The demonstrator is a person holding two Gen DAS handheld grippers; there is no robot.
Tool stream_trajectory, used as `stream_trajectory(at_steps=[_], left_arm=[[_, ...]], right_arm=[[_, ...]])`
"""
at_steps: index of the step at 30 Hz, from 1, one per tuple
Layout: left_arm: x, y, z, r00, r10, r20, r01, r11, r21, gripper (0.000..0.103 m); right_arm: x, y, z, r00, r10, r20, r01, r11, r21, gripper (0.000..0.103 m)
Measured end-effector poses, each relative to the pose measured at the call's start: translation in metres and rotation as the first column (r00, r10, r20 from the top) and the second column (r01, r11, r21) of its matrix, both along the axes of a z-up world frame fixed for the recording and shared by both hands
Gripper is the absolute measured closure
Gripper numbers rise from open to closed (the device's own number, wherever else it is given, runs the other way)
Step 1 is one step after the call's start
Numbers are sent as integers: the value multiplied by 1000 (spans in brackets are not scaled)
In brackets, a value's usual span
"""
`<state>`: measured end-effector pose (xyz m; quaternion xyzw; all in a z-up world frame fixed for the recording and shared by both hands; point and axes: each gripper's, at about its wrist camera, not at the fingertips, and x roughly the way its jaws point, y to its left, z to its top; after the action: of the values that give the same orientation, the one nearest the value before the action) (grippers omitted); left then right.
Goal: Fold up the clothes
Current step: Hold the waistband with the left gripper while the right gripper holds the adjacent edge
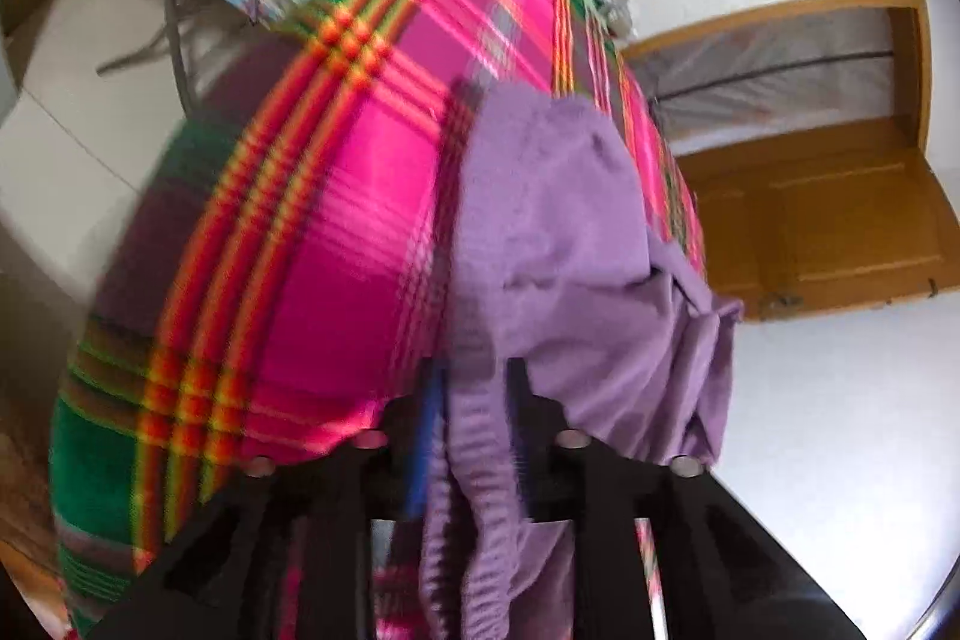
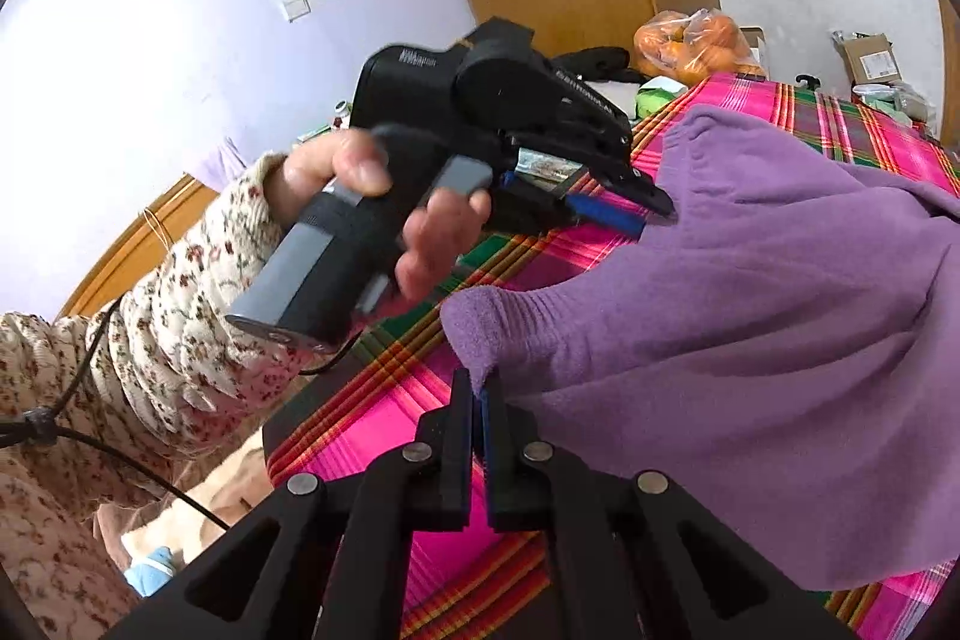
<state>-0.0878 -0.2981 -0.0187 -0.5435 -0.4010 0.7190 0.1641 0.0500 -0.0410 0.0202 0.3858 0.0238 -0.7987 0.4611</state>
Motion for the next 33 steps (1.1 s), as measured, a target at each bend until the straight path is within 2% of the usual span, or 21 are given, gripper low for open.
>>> stream_trajectory(at_steps=[3,6,11,17,19,20,24,27,29,31,33], left_arm=[[1,-2,-5,1000,6,3,-6,999,54,64],[2,0,-6,1000,1,7,-1,998,58,64],[5,6,-4,1000,-4,20,2,996,93,55],[-4,18,-5,999,-3,45,-1,994,106,57],[-6,17,-7,998,-11,67,3,994,112,71],[-6,16,-9,997,-7,79,-3,992,125,72],[-4,10,-18,993,17,114,-38,980,194,72],[1,6,-20,993,6,122,-32,977,209,72],[5,5,-21,991,6,135,-37,972,233,64],[9,6,-22,989,8,147,-51,955,291,48],[11,11,-21,989,-1,151,-48,944,327,47]], right_arm=[[-1,0,3,1000,5,-7,-5,1000,-7,100],[-2,4,7,1000,1,-10,-1,1000,-23,100],[2,7,11,1000,0,-19,-1,999,-43,101],[6,7,13,1000,-2,-26,0,999,-52,100],[6,8,14,1000,-4,-29,2,998,-58,100],[8,9,15,1000,-3,-30,2,998,-62,100],[11,17,19,999,-7,-41,4,995,-96,101],[9,26,24,999,-19,-40,14,990,-139,101],[7,31,27,999,-24,-42,16,987,-162,101],[6,33,29,999,-22,-44,15,985,-170,101],[6,33,29,999,-22,-40,15,985,-172,101]])
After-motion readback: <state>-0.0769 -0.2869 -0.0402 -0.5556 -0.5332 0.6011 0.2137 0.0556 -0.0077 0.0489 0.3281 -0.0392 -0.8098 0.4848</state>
